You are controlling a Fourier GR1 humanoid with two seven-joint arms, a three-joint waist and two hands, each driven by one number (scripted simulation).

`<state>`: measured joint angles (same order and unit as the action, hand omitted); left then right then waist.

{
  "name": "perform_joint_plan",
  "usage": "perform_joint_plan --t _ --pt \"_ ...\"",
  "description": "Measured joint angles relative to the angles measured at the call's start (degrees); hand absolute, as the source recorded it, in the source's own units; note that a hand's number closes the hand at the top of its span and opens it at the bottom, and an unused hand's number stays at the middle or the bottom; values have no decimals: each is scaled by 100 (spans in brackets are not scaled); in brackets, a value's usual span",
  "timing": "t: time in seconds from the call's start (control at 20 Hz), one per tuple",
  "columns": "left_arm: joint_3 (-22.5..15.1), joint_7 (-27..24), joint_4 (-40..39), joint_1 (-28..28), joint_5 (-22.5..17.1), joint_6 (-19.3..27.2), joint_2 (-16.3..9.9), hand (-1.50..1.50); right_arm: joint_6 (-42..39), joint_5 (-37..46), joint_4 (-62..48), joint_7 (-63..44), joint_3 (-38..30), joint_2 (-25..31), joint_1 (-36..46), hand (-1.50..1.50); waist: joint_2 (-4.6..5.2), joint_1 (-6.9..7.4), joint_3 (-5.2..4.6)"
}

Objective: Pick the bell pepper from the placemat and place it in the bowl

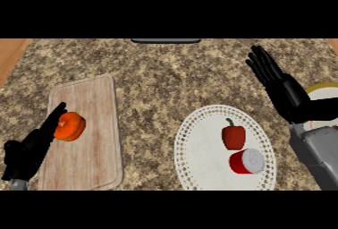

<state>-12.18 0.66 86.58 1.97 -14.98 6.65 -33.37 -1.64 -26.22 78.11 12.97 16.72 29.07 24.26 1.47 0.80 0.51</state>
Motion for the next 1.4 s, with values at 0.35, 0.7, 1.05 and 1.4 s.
perform_joint_plan --t 0.35,0.7,1.05,1.4 --pt "-271 -169 410 -248 -28 -89 420 0 2012 905 -59 -500 -288 62 -498 150 -185 -430 -109" --pt "-710 -126 546 -671 20 -160 959 0 4362 2238 186 -1444 195 -361 -1280 -150 -190 -376 -81" --pt "-874 -25 439 -953 68 -250 1194 0 4376 3833 172 -3561 1207 357 -952 -150 -177 -168 -94" --pt "-938 65 364 -1152 122 -248 1323 0 2218 3862 453 -5793 1903 1042 -337 -150 -175 -61 -110"
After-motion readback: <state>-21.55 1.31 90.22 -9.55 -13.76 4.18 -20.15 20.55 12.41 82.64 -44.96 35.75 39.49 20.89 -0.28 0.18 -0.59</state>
